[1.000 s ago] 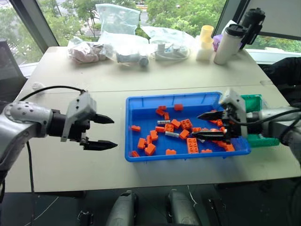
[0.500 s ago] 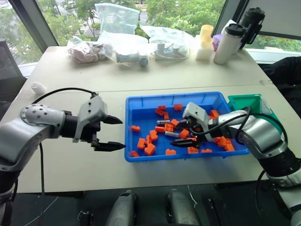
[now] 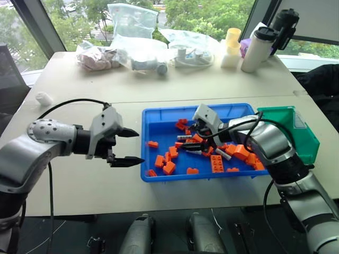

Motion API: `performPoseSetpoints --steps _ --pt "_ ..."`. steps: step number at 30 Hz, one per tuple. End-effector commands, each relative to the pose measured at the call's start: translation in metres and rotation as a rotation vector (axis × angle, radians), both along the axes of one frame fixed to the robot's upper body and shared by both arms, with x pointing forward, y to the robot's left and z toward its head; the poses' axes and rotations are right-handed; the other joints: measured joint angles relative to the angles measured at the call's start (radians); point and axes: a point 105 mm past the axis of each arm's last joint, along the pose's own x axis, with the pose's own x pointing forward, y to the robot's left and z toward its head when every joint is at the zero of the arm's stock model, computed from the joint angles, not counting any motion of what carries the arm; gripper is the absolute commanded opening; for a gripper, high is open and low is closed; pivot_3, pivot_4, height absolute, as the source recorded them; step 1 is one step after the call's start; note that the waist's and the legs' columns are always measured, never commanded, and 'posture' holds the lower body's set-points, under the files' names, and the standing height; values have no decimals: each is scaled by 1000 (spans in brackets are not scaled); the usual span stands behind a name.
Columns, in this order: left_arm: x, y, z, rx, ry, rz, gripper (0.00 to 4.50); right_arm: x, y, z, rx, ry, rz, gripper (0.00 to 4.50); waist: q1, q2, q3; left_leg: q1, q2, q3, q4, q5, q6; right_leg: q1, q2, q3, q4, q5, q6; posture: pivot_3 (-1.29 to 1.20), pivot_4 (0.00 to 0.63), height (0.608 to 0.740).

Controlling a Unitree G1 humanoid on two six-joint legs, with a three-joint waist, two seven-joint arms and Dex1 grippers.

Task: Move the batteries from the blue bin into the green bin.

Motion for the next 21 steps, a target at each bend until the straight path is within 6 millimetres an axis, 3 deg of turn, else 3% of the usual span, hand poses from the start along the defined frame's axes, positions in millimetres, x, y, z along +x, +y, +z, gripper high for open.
performPoseSetpoints --steps 1,12,15,19,21 --pt "1 -3 6 -9 -51 2 4500 10 7 8 -16 -54 -11 4432 -2 0 0 0 0 0 0 0 0 0 0 0 0 0 0 0 150 740" --pt "0 -2 4 -21 -56 30 4500 17 10 -11 -154 -52 27 4432 -1 0 0 0 0 0 0 0 0 -1 0 0 1 0 0 0 150 740" --pt "1 -2 3 -20 -57 34 4500 18 11 -15 -184 -55 42 3658 -1 0 0 0 0 0 0 0 0 -1 0 0 1 0 0 0 150 740" --pt "1 -2 2 -18 -58 43 4500 24 12 -17 -205 -73 44 1636 -1 0 0 0 0 0 0 0 0 -1 0 0 1 0 0 0 150 740" --pt "1 -1 2 -16 -61 50 4500 25 13 -16 -204 -78 48 889 -1 0 0 0 0 0 0 0 0 -1 0 0 1 0 0 0 150 740"
